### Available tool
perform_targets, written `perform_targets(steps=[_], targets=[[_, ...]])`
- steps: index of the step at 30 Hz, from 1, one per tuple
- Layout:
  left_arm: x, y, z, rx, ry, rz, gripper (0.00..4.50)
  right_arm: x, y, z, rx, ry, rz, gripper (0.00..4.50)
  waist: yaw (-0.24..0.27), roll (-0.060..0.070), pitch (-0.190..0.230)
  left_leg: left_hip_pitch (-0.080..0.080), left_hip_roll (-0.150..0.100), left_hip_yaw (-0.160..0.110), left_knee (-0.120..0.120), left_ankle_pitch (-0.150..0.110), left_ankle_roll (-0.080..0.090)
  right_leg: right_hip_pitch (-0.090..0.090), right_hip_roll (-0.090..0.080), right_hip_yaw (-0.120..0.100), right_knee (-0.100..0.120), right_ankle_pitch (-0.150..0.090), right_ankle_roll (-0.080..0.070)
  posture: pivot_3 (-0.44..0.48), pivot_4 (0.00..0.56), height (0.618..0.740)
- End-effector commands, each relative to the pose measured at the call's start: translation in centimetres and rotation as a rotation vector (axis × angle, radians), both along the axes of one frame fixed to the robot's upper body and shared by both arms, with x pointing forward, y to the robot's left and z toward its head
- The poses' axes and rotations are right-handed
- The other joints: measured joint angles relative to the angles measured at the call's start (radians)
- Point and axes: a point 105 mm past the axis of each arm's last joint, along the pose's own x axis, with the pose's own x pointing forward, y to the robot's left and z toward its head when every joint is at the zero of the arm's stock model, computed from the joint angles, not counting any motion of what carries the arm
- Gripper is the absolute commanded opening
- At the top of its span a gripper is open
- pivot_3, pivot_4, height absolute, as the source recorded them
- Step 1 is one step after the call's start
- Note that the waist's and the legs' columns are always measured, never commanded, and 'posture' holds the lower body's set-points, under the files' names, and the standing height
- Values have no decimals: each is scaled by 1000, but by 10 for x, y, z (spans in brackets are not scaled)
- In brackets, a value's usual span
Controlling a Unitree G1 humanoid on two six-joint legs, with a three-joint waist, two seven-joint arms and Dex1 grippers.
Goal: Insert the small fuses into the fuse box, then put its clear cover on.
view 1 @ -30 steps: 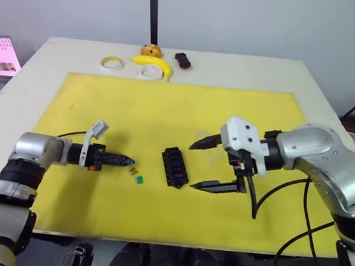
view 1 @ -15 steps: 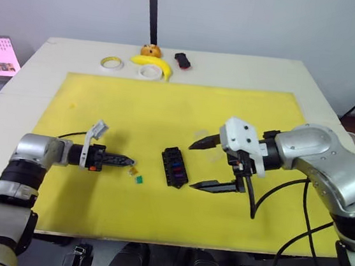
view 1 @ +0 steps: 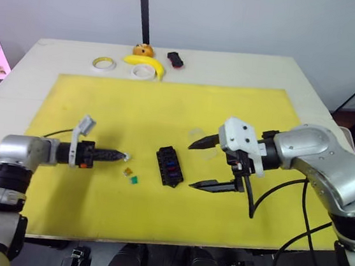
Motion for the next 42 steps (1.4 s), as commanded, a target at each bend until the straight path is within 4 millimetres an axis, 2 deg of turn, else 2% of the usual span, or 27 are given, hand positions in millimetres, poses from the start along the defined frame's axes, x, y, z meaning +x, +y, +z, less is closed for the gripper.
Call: perform_targets(steps=[1, 4, 9, 12, 15, 16, 31, 34, 35, 36, 42], targets=[[-9, -14, 48, -24, -207, -77, 39, 6, 6, 12, 78, 74, -34, 4500, 1, 0, 0, 0, 0, 0, 0, 0, 0, 0, 0, 0, 0, 0, 0, 0, 150, 740], [-24, -42, 81, -25, -411, -195, 39, 18, 15, 25, 177, 233, -104, 4500, 3, 0, 0, 0, 0, 0, 1, 0, 0, 0, -1, 1, 0, 0, 0, 0, 150, 740], [-41, -74, 104, -29, -597, -314, 39, 18, 32, 43, 236, 381, -93, 4500, 5, 0, 0, 0, 0, 0, -1, 0, 0, 0, -1, 1, -1, 0, 0, 0, 150, 740], [-43, -82, 110, -32, -637, -332, 0, 19, 37, 45, 237, 400, -101, 3592, 4, 0, 0, 0, -1, 0, -1, 0, 0, 0, 0, 1, -1, 0, 0, 0, 150, 740], [-43, -84, 109, -20, -647, -345, 0, 19, 40, 51, 260, 427, -91, 2293, 0, 0, 0, 0, -1, 1, -1, 0, 0, -1, 0, 1, 0, 0, 0, 0, 150, 740], [-43, -85, 109, -19, -648, -348, 0, 20, 41, 53, 262, 428, -92, 1679, 0, 0, 0, 0, -1, 1, -1, 0, 0, -1, 0, 1, 0, 0, 0, 0, 150, 740], [-38, -87, 104, -8, -653, -347, 0, 15, 46, 53, 243, 427, -62, 1679, 0, 0, 0, 0, 0, 2, -1, 0, 0, -1, 2, 1, 0, 0, 0, 0, 150, 740], [-38, -87, 104, -8, -655, -347, 0, 14, 47, 53, 237, 425, -59, 895, 1, 0, 0, 0, 0, 2, -1, 0, 0, -1, 2, 1, 0, 0, 0, 0, 150, 740], [-38, -87, 104, -8, -655, -347, 0, 14, 47, 53, 236, 425, -59, 388, 1, 0, 0, 0, 0, 2, -1, 0, 0, -1, 2, 1, 0, 0, 0, 0, 150, 740], [-39, -87, 104, -8, -655, -347, 0, 14, 48, 53, 235, 425, -58, 63, 1, 0, 0, 0, 0, 2, -1, 0, 0, -1, 2, 1, 0, 0, 0, 0, 150, 740], [-38, -86, 103, 2, -650, -348, 0, 14, 48, 54, 226, 418, -59, 63, 0, 0, 0, 0, 0, 2, -1, 0, 0, -1, 2, 1, 0, 0, 0, 0, 150, 740]])
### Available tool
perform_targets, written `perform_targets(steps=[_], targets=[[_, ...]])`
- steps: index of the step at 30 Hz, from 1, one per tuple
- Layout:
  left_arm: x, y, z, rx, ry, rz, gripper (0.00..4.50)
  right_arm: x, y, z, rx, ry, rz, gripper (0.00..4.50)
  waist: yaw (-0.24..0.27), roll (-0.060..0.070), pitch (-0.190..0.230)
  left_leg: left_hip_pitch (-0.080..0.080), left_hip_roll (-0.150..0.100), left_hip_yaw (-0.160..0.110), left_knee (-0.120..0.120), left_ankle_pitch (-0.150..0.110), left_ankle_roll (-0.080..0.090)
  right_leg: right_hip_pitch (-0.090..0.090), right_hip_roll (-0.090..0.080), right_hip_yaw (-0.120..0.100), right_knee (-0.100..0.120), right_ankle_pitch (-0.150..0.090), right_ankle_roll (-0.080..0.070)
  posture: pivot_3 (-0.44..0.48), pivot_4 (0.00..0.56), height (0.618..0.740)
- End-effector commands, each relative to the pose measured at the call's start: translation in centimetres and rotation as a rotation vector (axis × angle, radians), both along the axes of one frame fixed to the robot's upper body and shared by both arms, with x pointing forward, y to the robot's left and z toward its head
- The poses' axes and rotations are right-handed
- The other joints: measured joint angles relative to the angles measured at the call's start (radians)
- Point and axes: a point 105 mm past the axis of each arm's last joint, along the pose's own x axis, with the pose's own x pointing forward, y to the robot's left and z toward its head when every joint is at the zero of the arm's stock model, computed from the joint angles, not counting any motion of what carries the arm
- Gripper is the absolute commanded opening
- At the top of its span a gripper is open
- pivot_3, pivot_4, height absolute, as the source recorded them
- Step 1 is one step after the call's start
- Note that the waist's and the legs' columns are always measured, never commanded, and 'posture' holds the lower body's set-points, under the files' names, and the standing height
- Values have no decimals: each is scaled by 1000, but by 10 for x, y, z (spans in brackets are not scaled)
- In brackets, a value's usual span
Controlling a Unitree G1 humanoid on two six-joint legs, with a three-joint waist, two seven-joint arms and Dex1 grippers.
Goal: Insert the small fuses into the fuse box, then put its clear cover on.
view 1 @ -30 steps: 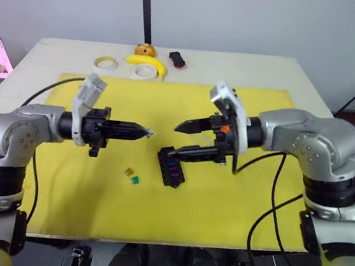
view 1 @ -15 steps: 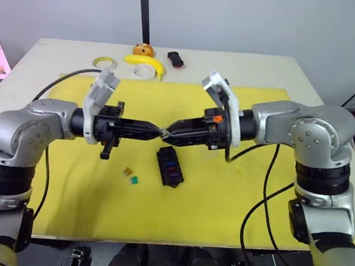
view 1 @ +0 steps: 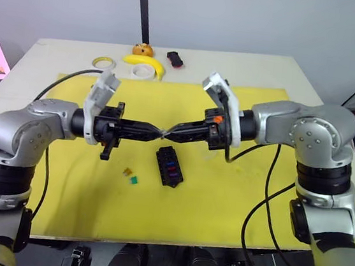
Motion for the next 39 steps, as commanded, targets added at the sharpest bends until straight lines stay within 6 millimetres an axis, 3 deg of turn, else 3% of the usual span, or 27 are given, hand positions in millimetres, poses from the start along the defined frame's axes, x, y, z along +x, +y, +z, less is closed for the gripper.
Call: perform_targets(steps=[1, 3, 6, 10, 13, 21, 39], targets=[[1, 2, 5, 12, -31, 13, 0, -9, 6, 13, 15, -53, 58, 63, 0, 0, 0, 0, 0, 0, 0, 0, 0, 0, 0, 0, 0, 0, 0, 0, 150, 740], [3, 3, 3, 39, -38, 27, 0, -8, 6, 13, 7, -66, 54, 63, 0, 0, 0, 0, 0, 0, 0, 0, 0, 0, 0, 0, 0, 0, 0, 0, 150, 740], [10, 9, -9, 151, -71, 89, 1051, -6, 6, 12, -45, -145, 52, 0, -1, 0, 0, 0, 0, 0, 0, 0, 0, 0, 0, 0, 0, 0, 0, 0, 150, 740], [13, 26, -35, 366, -198, 153, 3047, 5, 4, -6, -232, -366, 81, 0, -4, 0, 0, 0, 0, 2, -1, 0, 0, -2, 2, 1, 0, 0, 0, 0, 150, 740], [11, 28, -47, 407, -226, 165, 4477, 18, 5, -19, -342, -483, 127, 0, -3, 0, 0, 0, 0, 2, -1, 0, 0, -2, 2, 1, 0, 0, 0, 0, 150, 740], [10, 25, -77, 469, -287, 203, 4477, 38, 11, -48, -520, -603, 253, 0, 0, 0, 0, 0, 0, 2, -1, 0, 0, -2, 2, 1, -1, 0, 0, 0, 150, 740], [7, 15, -86, 454, -295, 221, 4477, 43, 17, -63, -587, -628, 349, 0, 0, 0, 0, 0, 0, 1, -1, 0, 0, -2, 3, 1, 0, 0, 0, 0, 150, 740]])
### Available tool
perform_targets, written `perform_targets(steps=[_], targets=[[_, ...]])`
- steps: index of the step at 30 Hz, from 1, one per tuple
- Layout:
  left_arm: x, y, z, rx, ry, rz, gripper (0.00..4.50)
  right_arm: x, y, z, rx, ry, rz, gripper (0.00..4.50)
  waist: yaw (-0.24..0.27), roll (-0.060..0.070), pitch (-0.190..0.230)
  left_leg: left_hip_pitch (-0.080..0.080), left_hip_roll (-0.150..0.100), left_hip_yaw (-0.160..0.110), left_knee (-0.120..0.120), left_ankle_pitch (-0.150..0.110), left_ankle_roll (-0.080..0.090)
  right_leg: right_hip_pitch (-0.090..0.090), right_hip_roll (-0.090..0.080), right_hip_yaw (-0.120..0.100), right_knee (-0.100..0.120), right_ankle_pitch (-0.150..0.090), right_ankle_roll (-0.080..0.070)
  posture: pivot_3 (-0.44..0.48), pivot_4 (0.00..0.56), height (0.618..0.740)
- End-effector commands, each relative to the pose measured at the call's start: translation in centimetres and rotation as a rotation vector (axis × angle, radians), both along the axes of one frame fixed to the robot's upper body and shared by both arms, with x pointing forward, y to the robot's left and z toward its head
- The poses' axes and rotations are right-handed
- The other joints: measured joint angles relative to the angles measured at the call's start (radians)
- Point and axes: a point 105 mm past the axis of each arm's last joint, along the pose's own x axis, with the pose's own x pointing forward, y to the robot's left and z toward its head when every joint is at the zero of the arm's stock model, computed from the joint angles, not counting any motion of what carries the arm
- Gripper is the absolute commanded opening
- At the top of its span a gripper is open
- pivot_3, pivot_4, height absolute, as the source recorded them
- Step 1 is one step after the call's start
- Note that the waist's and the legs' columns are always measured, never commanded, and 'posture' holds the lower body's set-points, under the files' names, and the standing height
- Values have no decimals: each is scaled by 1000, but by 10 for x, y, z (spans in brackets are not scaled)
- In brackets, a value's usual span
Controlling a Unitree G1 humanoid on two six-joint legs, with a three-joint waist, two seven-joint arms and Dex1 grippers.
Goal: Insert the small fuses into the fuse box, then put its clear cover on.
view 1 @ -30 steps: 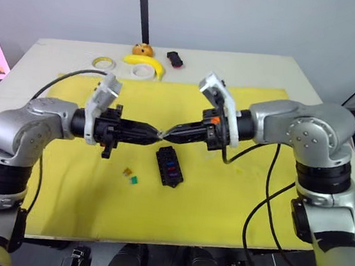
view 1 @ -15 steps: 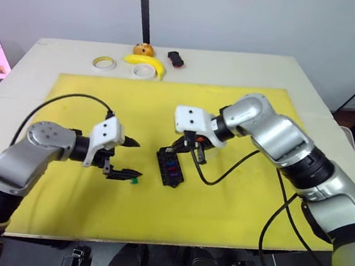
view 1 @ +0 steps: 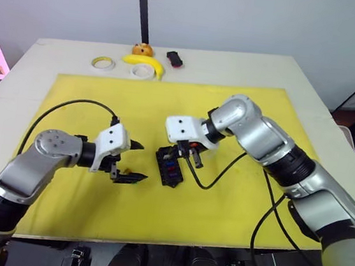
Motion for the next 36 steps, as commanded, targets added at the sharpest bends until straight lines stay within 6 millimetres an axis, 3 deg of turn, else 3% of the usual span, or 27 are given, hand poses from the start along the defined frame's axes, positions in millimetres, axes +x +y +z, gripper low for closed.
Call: perform_targets(steps=[1, 21, 36], targets=[[-2, -5, 7, 2, -40, -25, 4477, 2, 3, 10, 20, -40, 16, 0, -1, 0, 0, 0, 0, 0, 0, 0, 0, 0, 0, 0, 0, 0, 0, 0, 150, 740], [-1, -5, 6, 10, -54, -29, 4477, 6, 1, 0, -6, -36, 17, 0, -1, 0, 0, 0, 0, 0, 0, 0, 0, 0, 0, 0, 0, 0, 0, 0, 150, 740], [1, -5, 8, 9, -66, -23, 4477, 9, 3, 4, -15, -69, 36, 0, -2, 0, 0, 0, 0, 0, 0, 0, 0, 0, 0, 0, 0, 0, 0, 0, 150, 740]])
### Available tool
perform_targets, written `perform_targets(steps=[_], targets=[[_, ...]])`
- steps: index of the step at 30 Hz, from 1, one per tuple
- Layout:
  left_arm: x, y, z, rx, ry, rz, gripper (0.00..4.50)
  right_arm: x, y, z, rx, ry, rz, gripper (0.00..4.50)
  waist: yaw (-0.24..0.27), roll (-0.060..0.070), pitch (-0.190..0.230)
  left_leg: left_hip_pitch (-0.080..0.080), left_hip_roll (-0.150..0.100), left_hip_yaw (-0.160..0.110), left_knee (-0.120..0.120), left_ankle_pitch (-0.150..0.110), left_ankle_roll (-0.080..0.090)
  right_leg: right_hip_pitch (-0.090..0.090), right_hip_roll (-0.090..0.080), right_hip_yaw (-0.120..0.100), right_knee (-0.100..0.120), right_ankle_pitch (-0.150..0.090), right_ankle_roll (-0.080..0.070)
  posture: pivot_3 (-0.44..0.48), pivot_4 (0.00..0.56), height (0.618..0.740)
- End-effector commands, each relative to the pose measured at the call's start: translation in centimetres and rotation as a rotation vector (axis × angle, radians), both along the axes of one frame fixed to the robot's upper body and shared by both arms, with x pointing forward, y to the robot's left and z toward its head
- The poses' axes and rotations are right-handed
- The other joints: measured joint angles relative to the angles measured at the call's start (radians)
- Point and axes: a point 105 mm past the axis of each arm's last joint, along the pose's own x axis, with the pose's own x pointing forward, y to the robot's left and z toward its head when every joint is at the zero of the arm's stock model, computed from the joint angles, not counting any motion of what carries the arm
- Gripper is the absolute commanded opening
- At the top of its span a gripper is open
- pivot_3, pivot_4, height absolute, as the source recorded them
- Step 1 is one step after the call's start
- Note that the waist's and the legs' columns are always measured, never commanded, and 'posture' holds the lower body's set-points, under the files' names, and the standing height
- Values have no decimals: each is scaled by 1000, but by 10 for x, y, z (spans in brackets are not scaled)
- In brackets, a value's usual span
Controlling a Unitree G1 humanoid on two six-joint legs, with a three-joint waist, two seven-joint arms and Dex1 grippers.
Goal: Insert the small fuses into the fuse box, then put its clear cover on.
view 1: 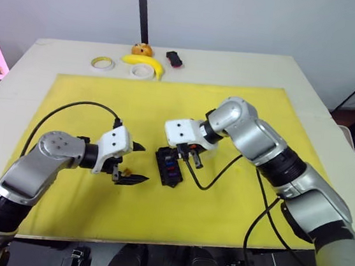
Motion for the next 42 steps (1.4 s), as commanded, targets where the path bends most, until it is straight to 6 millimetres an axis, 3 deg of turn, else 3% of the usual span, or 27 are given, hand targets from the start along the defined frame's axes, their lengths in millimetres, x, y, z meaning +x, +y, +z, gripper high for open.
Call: perform_targets(steps=[1, 13, 42], targets=[[1, -3, 11, -7, -59, -16, 4477, 2, 3, 14, 23, -47, 16, 0, 0, 0, 0, 0, 0, 0, 0, 0, 0, 0, 0, 0, 0, 0, 0, 0, 150, 740], [0, -3, 11, -6, -61, -15, 4477, 1, 5, 19, 26, -52, 29, 0, 0, 0, 0, 0, 0, 0, 0, 0, 0, 0, 0, 0, 0, 0, 0, 0, 150, 740], [1, -3, 10, -4, -69, -8, 4477, 7, 1, -7, -36, -14, 32, 0, -1, 0, 0, 1, 0, 0, 0, 0, 0, 1, 0, 0, 1, 0, 0, 0, 150, 740]])
